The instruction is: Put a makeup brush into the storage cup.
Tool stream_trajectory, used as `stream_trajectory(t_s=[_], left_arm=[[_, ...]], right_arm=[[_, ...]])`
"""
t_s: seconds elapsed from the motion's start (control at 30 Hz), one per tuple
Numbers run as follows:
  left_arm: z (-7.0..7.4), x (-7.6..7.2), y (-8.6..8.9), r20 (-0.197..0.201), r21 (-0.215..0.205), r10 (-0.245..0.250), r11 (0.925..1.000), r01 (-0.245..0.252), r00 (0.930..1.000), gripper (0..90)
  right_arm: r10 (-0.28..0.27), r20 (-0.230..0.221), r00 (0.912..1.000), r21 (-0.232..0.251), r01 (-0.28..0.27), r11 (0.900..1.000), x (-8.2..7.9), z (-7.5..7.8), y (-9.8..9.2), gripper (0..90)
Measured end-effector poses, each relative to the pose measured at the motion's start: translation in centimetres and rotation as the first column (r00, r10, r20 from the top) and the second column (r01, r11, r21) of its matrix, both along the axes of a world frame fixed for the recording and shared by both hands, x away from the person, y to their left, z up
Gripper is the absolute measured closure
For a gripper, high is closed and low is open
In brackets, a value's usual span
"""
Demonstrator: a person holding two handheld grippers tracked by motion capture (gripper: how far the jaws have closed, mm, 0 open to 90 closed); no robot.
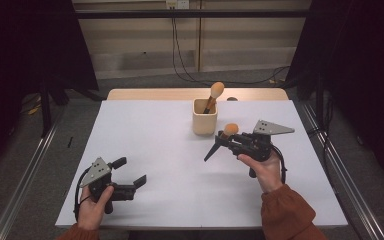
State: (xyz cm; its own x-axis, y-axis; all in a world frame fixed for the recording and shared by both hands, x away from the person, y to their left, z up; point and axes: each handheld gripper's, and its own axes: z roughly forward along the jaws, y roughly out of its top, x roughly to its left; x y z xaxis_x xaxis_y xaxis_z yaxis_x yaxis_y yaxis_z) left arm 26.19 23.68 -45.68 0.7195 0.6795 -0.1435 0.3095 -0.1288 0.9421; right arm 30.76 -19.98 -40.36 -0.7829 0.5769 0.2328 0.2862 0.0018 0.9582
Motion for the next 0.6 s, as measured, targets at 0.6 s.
stream_trajectory(t_s=[0.6], left_arm=[[-0.2,-0.3,0.9,0.008,-0.017,0.019,0.9997,-0.019,0.9998,1.9]], right_arm=[[-0.074,0.030,0.9968,-0.050,0.075,0.996,3.4,2.8,-0.8,72.1]])
